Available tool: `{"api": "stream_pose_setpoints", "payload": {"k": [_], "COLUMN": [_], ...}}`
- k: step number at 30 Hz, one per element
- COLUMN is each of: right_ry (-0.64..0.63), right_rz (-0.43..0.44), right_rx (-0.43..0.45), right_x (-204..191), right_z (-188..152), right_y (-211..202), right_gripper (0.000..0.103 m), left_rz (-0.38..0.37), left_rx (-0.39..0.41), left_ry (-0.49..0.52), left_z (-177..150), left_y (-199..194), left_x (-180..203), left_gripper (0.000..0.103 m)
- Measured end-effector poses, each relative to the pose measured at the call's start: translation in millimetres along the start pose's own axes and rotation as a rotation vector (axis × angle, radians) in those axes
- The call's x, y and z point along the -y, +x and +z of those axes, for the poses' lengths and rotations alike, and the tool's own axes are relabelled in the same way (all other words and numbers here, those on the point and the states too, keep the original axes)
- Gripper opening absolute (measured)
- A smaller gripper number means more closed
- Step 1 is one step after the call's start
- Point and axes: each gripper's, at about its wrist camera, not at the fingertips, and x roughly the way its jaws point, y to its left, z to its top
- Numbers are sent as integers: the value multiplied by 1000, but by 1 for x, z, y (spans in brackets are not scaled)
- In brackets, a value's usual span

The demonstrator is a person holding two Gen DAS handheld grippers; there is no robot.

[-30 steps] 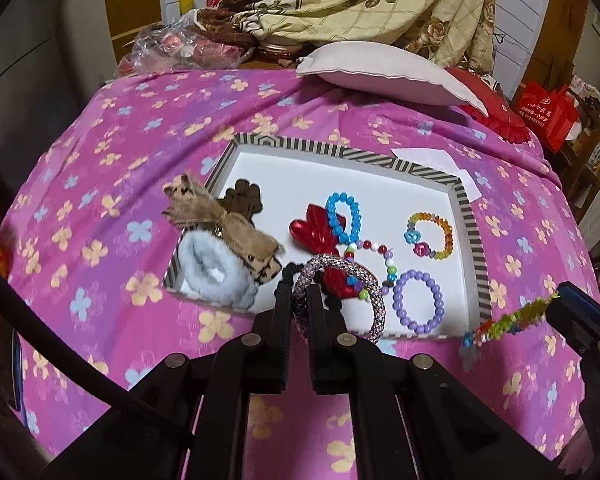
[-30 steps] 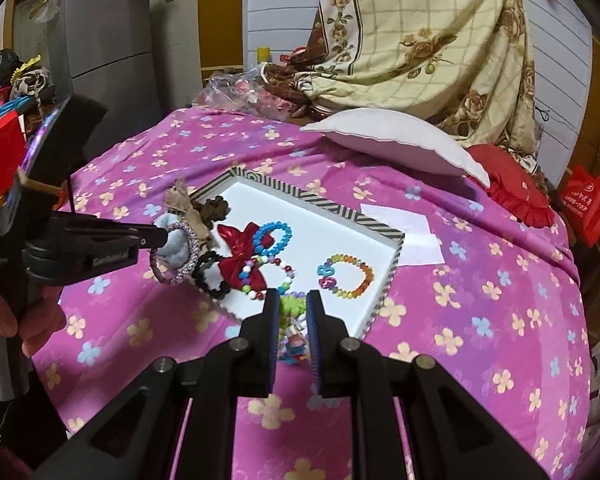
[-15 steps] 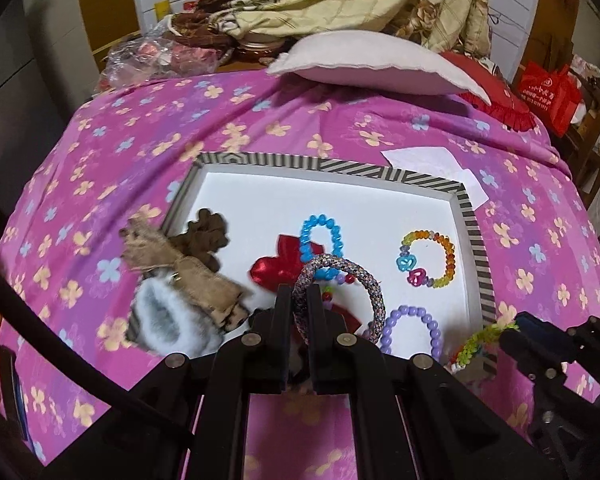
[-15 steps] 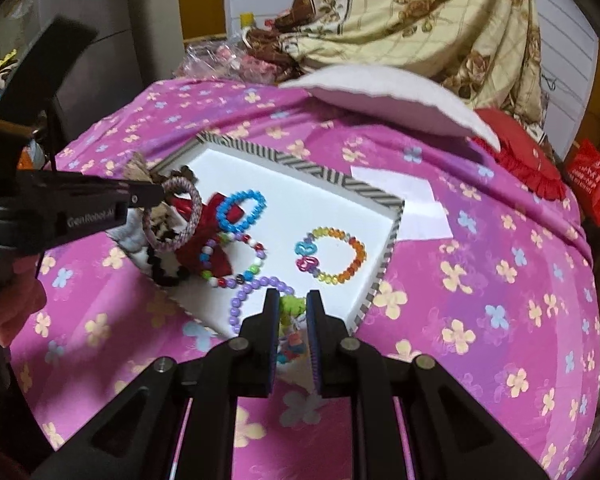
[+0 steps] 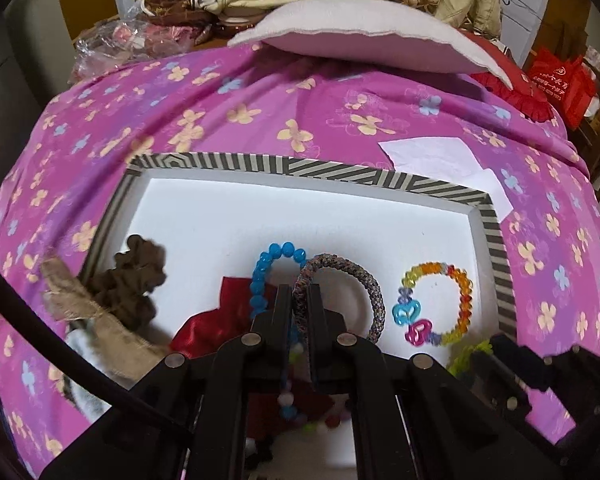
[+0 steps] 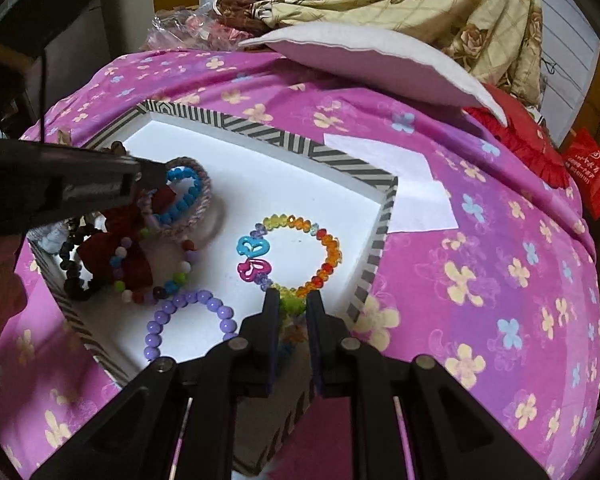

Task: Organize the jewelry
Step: 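Carry both held bracelets over the white tray, then open both tools to drop the bracelets into the tray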

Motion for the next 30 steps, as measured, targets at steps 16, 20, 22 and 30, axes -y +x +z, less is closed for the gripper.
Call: {"api": "stream_pose_setpoints", "payload": {"k": [16,20,22,30], "right_ry": [125,157,169,207], "right_rz": [71,68,68,54], "right_rx": [82,92,94,99], "right_x": [0,-6,-10,-28], "right_z": [-18,-24,-27,-35], "right_y": [-43,-51,-54,-63], "right_gripper": [51,54,56,64], "left_rz": [-22,18,49,61], "left_rx": [2,54,86,142], "left_ry": [-23,-7,7,-10], "left_z": [-12,-26,-36,-72], "left_y": [-6,-28,-39,-70], "left_x": [-9,-18,-22,-44], "left_gripper": [36,36,36,36]}}
